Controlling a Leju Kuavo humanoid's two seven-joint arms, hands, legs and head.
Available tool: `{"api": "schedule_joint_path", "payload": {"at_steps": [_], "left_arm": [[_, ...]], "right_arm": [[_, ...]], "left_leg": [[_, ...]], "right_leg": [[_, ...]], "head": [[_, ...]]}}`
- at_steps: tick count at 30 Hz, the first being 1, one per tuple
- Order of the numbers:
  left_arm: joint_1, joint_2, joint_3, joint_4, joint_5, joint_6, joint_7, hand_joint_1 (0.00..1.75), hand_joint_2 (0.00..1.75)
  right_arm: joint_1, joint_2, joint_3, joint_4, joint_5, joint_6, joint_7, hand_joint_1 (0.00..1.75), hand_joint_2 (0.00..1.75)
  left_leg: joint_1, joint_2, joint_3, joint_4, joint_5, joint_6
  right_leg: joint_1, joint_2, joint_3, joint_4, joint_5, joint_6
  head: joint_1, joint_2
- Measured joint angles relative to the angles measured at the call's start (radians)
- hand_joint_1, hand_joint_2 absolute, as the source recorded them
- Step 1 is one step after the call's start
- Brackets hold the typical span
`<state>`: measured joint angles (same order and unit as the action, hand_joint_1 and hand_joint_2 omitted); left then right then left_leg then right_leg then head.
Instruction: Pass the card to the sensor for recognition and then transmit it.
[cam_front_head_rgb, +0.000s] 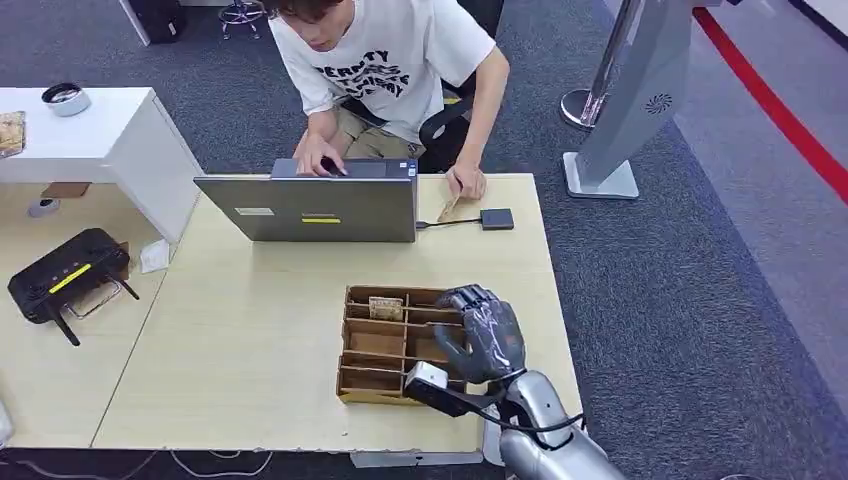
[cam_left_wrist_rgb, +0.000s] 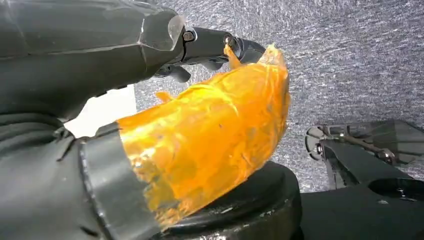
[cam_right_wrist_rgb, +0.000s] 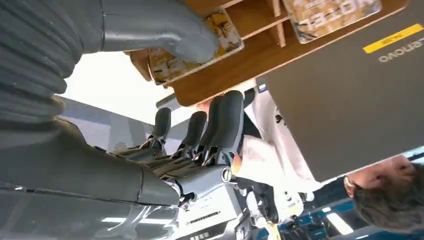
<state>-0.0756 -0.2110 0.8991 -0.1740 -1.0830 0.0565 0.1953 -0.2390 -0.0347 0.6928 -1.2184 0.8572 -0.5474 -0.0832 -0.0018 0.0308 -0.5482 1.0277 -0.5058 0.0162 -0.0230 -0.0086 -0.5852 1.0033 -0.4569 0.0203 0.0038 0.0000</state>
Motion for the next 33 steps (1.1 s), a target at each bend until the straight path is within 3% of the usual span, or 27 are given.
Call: {"api": "schedule_joint_path", "payload": {"at_steps": [7,13,14,18,19,20,33], "left_arm": [[0.0,0.0,0.0,0.0,0.0,0.0,-0.002,0.0,0.0],[0.0,0.0,0.0,0.0,0.0,0.0,-0.003,0.0,0.0],[0.0,0.0,0.0,0.0,0.0,0.0,-0.003,0.0,0.0],[0.0,0.0,0.0,0.0,0.0,-0.002,-0.006,0.0,0.0],[0.0,0.0,0.0,0.0,0.0,-0.002,-0.006,0.0,0.0],[0.0,0.0,0.0,0.0,0.0,-0.002,-0.006,0.0,0.0],[0.0,0.0,0.0,0.0,0.0,-0.002,-0.006,0.0,0.0]], "right_arm": [[-0.001,0.0,-0.006,0.023,0.004,0.001,0.004,0.87,1.75],[-0.001,0.0,-0.013,0.044,0.011,0.002,0.008,1.01,1.75],[-0.001,0.0,-0.015,0.048,0.013,0.002,0.008,1.27,1.75],[-0.001,0.0,-0.024,0.056,0.014,0.005,0.008,1.52,1.75],[-0.001,0.0,-0.027,0.058,0.015,0.007,0.01,1.69,1.75],[-0.001,0.0,-0.029,0.06,0.017,0.009,0.01,1.73,1.75],[-0.005,0.0,-0.035,0.068,0.022,0.023,0.01,1.75,1.75]], "left_leg": [[0.0,0.0,0.0,0.0,0.0,0.0],[0.0,0.0,0.0,0.0,0.0,0.0],[0.0,0.0,0.0,0.0,0.0,0.0],[0.0,0.0,0.0,0.0,0.0,0.0],[0.0,0.0,0.0,0.0,0.0,0.0],[0.0,0.0,0.0,0.0,0.0,0.0],[0.0,0.0,0.001,0.0,0.0,0.0]], "right_leg": [[0.0,0.0,0.0,0.0,0.0,0.0],[0.0,0.0,0.0,0.0,0.0,0.0],[0.0,0.0,0.0,0.0,0.0,0.0],[0.0,0.0,0.0,0.0,0.0,0.0],[0.0,0.0,0.0,0.0,0.0,0.0],[0.0,0.0,0.0,0.0,0.0,0.0],[0.0,0.0,0.001,0.0,0.0,0.0]], "head": [[0.0,0.0],[0.0,0.0],[0.0,0.0],[0.0,0.0],[0.0,0.0],[0.0,0.0],[0.0,0.0]]}}
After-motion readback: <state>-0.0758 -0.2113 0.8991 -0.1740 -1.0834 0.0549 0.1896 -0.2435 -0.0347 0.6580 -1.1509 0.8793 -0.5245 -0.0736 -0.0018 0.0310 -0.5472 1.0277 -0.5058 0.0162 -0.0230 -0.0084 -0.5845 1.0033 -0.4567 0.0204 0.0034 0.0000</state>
